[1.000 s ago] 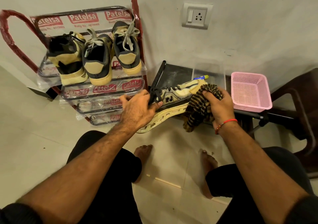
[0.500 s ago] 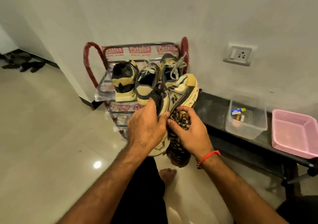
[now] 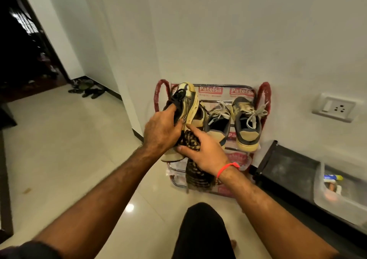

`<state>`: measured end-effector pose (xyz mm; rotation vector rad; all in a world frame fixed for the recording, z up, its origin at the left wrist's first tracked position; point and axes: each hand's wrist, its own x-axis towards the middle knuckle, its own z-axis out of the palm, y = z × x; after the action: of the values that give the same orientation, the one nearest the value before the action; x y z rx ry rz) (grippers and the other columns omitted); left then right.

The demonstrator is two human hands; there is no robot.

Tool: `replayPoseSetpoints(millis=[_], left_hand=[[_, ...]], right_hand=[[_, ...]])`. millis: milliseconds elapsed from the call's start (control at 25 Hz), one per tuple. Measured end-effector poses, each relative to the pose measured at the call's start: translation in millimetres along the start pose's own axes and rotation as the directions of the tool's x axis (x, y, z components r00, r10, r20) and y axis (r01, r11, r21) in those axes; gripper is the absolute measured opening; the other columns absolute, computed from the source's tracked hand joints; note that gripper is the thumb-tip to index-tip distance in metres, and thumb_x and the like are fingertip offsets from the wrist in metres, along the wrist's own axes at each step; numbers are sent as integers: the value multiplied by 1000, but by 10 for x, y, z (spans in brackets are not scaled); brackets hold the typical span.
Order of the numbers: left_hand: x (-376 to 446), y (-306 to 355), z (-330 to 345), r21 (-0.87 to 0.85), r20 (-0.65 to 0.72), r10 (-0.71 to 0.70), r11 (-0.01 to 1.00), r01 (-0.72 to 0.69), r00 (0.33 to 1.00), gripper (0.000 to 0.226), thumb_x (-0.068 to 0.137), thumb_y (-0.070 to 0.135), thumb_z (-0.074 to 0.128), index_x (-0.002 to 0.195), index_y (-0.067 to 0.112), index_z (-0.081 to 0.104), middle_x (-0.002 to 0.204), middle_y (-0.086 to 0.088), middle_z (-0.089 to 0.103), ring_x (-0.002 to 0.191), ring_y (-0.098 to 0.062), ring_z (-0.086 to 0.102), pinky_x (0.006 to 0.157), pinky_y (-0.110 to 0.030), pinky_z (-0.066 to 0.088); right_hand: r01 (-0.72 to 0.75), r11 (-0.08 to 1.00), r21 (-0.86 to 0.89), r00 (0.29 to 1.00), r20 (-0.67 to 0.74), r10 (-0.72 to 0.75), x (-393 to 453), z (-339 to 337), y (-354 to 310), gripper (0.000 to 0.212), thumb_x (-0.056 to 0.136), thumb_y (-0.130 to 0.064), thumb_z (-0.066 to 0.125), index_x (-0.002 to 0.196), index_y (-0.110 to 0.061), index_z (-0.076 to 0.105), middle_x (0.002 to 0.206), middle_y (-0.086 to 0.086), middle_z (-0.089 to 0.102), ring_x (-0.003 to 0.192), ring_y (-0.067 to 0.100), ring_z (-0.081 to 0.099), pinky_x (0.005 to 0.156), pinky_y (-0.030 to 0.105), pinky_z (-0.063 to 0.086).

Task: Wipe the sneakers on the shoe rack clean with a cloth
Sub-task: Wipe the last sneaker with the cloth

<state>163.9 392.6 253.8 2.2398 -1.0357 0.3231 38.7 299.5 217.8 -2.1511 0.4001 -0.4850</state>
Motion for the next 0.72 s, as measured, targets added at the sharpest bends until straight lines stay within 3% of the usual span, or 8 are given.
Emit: replayPoseSetpoints(millis=[120,360,480,600,680,720], left_hand=[[310,-246,108,127,-6,-20,992,20,1000,31,98,27,61,127,18,58,107,-8,73,92,-29,69,75,-46,60],[874,-610,633,267,81,-74,962,50,994,27,98,17,57,124,15,56,109,-12,69,95,-34,67,79,-47,59],[1055,-761,931,251,228,-166,962,107,960,30,100,22,57,129,15,54,120,-14,66,107,-34,64,92,-52,55],[1208,-952,1049,349,390,-132,937,-14,911,39,104,40,45,134,16,51,141,-9,55,131,-33,45,110,-60,32],[1232,-1033,1013,325,326,-97,946,-15,940,45,102,47,37,130,18,56,137,-8,57,128,-31,45,108,-59,29],[1202,-1072,992,254,216,-104,966,47,971,47,102,50,35,126,19,60,130,-7,61,123,-29,49,106,-57,32]], right_hand=[[-61,998,1,998,36,61,222,207,42,75,86,-30,76,150,-32,37,144,-4,53,135,14,45,112,26,35],[-196,974,117,981,26,194,689,462,337,66,89,-17,71,148,-32,43,139,-5,57,130,14,50,111,30,39],[-239,961,141,971,12,240,783,536,497,63,89,-20,72,146,-30,47,136,-6,60,128,14,52,111,33,41],[-261,953,156,965,3,264,760,567,599,64,91,-19,71,148,-26,44,142,-7,51,135,12,44,113,27,34],[-266,953,147,963,-10,271,758,592,662,65,91,-20,71,149,-26,42,148,-5,48,138,14,41,117,32,32],[-271,951,147,961,-22,277,761,609,686,65,91,-20,71,149,-27,42,149,-4,47,139,15,41,117,35,33]])
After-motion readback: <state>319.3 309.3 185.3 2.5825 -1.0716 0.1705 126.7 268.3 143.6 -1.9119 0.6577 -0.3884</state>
